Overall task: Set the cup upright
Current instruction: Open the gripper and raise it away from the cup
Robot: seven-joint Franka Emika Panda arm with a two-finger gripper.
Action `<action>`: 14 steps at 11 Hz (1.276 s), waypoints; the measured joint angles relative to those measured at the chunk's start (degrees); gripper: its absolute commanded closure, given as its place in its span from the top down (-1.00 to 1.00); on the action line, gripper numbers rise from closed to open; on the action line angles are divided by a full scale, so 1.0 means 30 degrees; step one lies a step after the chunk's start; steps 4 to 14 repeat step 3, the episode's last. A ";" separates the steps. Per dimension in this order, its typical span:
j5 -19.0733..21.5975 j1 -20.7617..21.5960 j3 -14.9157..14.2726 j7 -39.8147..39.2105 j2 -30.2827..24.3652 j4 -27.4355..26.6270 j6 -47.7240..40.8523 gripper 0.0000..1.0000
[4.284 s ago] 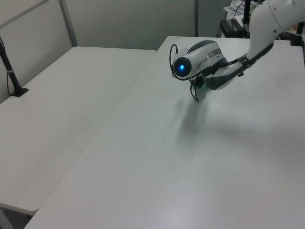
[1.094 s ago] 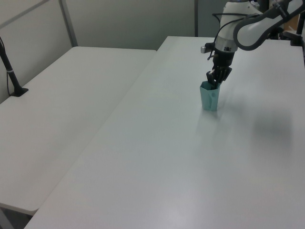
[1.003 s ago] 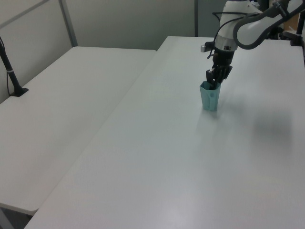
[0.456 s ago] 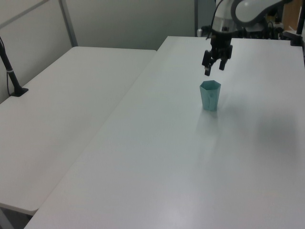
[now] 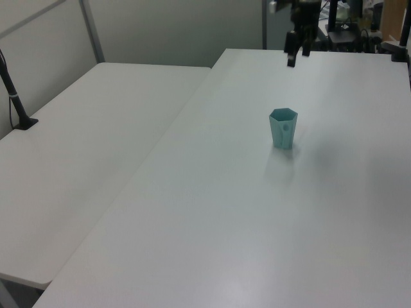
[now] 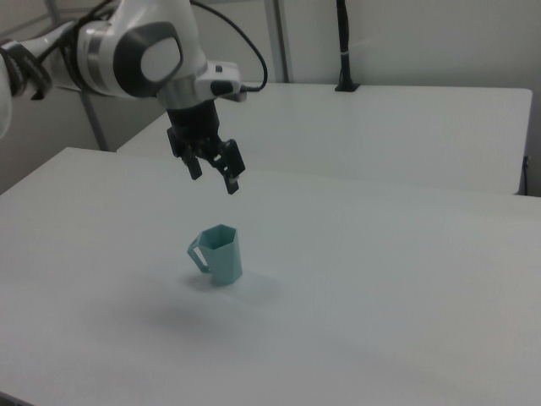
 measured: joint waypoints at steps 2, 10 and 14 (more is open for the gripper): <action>-0.0520 -0.0769 -0.0019 -0.1756 -0.0348 0.0647 -0.1356 1.00; -0.0524 -0.1142 -0.0021 -0.2235 -0.0353 0.1150 -0.2009 1.00; -0.0524 -0.1142 -0.0021 -0.2235 -0.0353 0.1150 -0.2009 1.00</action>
